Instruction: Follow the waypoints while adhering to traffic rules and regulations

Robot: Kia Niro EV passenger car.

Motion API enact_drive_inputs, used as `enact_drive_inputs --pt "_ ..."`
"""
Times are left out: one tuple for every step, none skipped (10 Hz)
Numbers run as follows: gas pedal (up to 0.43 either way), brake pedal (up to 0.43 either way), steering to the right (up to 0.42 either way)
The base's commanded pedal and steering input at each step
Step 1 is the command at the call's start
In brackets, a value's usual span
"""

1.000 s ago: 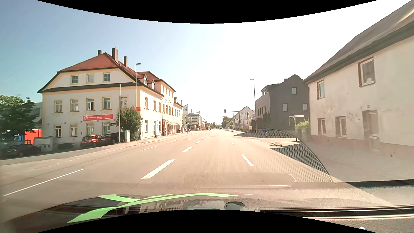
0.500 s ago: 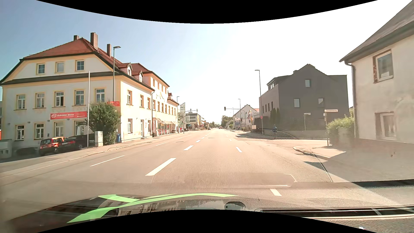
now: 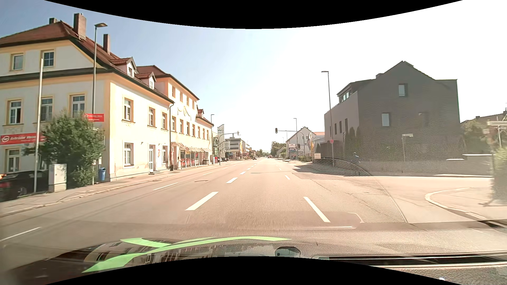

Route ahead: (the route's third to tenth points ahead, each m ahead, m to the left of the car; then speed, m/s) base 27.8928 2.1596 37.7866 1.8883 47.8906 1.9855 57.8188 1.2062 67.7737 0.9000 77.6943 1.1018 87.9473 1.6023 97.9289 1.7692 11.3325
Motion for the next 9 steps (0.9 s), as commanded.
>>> enact_drive_inputs --pt "0.138 0.000 -0.004" --pt "0.138 0.000 -0.004" --pt "0.138 0.000 -0.004" --pt "0.138 0.000 -0.004" --pt "0.138 0.000 -0.004" --pt "0.138 0.000 -0.003" --pt "0.138 0.000 -0.003" --pt "0.138 0.000 -0.003" --pt "0.138 0.000 -0.004"
